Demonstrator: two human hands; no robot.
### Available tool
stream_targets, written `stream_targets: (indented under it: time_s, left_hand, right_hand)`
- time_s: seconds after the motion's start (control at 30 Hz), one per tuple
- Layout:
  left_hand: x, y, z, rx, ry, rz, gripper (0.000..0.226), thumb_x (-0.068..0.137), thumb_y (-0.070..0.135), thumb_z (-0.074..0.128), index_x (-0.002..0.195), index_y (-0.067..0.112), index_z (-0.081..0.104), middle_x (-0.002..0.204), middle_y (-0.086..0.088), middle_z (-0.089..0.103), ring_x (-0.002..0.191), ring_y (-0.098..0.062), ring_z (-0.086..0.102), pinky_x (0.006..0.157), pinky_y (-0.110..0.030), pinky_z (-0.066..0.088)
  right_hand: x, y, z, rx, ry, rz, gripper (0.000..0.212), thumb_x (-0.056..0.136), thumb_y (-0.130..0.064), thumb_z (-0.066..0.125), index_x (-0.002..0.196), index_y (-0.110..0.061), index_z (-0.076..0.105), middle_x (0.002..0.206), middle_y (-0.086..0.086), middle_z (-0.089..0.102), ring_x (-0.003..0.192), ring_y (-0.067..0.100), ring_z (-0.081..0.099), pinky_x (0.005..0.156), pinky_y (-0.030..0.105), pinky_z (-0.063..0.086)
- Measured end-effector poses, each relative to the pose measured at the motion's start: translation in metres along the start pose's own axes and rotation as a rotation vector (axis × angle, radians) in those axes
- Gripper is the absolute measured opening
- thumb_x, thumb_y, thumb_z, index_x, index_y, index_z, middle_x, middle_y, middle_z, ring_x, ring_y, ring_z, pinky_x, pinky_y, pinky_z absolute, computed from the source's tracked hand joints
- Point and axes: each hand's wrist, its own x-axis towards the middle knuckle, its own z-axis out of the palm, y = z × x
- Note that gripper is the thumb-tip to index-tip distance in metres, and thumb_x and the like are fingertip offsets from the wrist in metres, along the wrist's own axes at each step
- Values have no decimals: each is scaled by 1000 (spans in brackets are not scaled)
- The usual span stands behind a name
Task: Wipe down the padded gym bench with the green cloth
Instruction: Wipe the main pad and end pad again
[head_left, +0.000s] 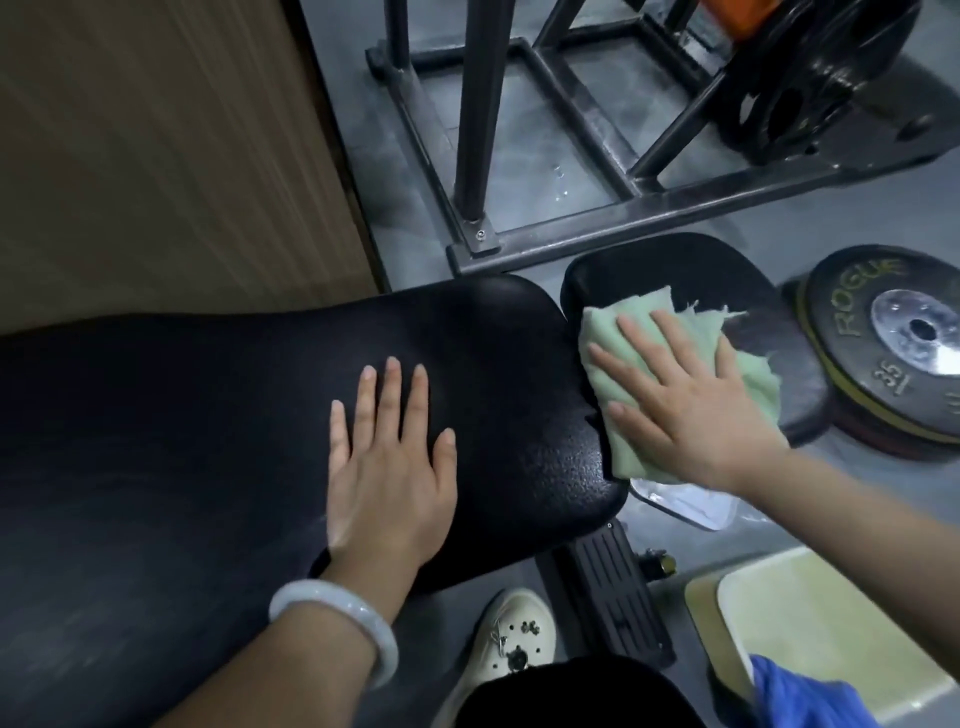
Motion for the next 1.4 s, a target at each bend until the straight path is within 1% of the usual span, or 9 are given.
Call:
stream_targets:
  time_s: [0.1, 0.27, 0.37, 0.47, 0.53, 0.77, 1.0, 1.13, 1.4]
  left_hand:
    - [0, 0, 2, 3, 11, 4, 60, 95, 48, 10, 149, 20, 8, 158, -1, 7, 147, -17, -2, 117, -42, -2]
    - [2, -1, 5, 24, 20, 2, 61, 96, 46, 17, 149, 17, 20, 157, -4, 16, 147, -20, 6, 116, -45, 3]
    - [4, -1, 5, 28, 27, 2, 61, 95, 44, 21, 149, 16, 25, 157, -6, 21, 146, -22, 11, 115, -46, 8]
    - [5, 0, 5, 24, 31, 4, 61, 95, 43, 24, 148, 15, 29, 156, -7, 25, 146, -23, 15, 114, -48, 12]
    - [6, 0, 6, 27, 33, 3, 60, 95, 44, 24, 148, 16, 30, 156, -7, 26, 145, -23, 16, 113, -48, 13]
    - [5, 1, 6, 16, 22, 15, 61, 95, 43, 24, 148, 14, 31, 155, -7, 27, 145, -24, 17, 113, -49, 14]
    - [6, 0, 6, 1, 42, 12, 61, 94, 43, 27, 146, 13, 33, 154, -8, 29, 145, -25, 19, 112, -50, 16]
    - [7, -1, 7, 8, 51, 13, 60, 94, 43, 27, 146, 14, 34, 154, -8, 30, 145, -25, 19, 112, -49, 16]
    - [7, -1, 5, 6, 30, 17, 61, 94, 43, 27, 147, 14, 33, 154, -8, 28, 145, -25, 19, 111, -50, 16]
  right_hand:
    - [-27, 4, 6, -50, 2, -99, 56, 98, -57, 10, 150, -39, 21, 159, -2, 21, 146, 28, 15, 103, 67, 23]
    - [19, -6, -1, -2, 3, -56, 61, 92, -61, 1, 150, -43, 7, 159, -12, 15, 148, 16, -1, 109, 64, 8]
    - [76, -26, -9, 101, 45, 29, 70, 87, -59, -3, 152, -37, 8, 156, -11, 24, 147, 11, 8, 113, 55, -1]
    - [119, -45, -15, 204, 83, -16, 58, 97, -51, 10, 152, -33, 15, 156, -6, 27, 146, 12, 15, 117, 44, -4]
    - [133, -54, -12, 290, 78, -37, 51, 102, -44, 20, 151, -34, 17, 159, -5, 20, 147, 13, 11, 117, 42, -2]
    - [74, -63, 12, 445, 182, -40, 64, 92, -58, 21, 150, -31, 21, 159, 1, 20, 148, 23, 6, 115, 55, 19]
    - [93, -61, 2, 450, 95, -33, 61, 92, -60, 30, 148, -40, 15, 160, -6, 10, 148, 18, -2, 118, 33, 4]
    - [136, -57, -9, 547, 14, 59, 57, 99, -46, 41, 149, -42, 16, 161, -5, 9, 147, 19, 10, 116, 32, 9]
    - [105, -69, -3, 436, 48, 143, 60, 94, -56, 35, 149, -47, 12, 161, -6, 0, 143, 31, 13, 114, 41, 13]
